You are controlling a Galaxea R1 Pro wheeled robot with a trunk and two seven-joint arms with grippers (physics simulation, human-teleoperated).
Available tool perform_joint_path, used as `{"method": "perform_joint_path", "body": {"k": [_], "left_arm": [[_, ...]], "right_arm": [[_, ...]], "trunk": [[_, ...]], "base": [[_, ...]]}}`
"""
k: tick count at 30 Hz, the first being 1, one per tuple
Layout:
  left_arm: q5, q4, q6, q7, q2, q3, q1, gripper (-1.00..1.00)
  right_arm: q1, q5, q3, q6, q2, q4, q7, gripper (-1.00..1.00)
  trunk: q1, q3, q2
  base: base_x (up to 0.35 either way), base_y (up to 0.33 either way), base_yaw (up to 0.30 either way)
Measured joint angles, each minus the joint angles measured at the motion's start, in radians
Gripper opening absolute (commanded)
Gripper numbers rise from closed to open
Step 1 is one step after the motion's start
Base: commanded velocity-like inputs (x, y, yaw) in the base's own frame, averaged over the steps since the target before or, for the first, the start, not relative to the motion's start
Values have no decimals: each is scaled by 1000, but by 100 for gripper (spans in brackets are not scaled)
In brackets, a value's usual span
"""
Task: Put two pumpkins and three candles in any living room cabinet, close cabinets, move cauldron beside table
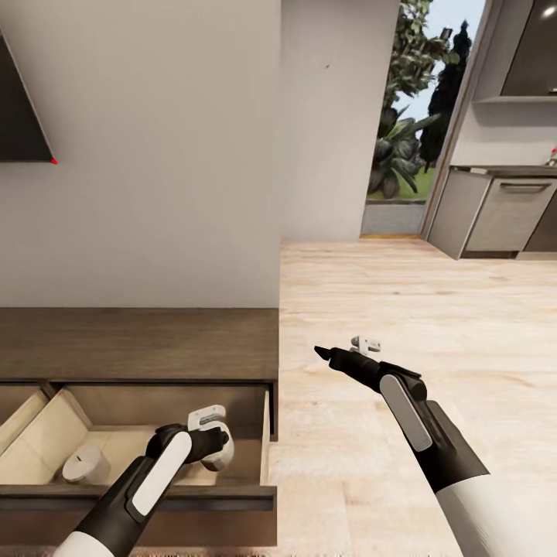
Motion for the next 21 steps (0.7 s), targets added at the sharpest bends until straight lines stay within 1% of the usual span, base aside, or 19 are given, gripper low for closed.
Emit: {"method": "perform_joint_path", "body": {"k": [14, 18, 21], "left_arm": [[-2, 0, -1, 0, 0, 0, 0, -100], [-3, -1, -1, 0, 0, 0, 0, -100], [-4, -1, -1, 0, 0, 0, 0, -100]], "right_arm": [[0, 0, 0, -1, 0, 2, 2, 100], [0, 0, 0, -1, 0, 2, 3, 100], [0, 0, 0, -1, 0, 3, 3, 100]], "trunk": [[6, -54, -3], [6, -54, -3], [8, -66, -4]], "base": [[0, 0, 0], [0, 0, 0], [0, 0, 0]]}}
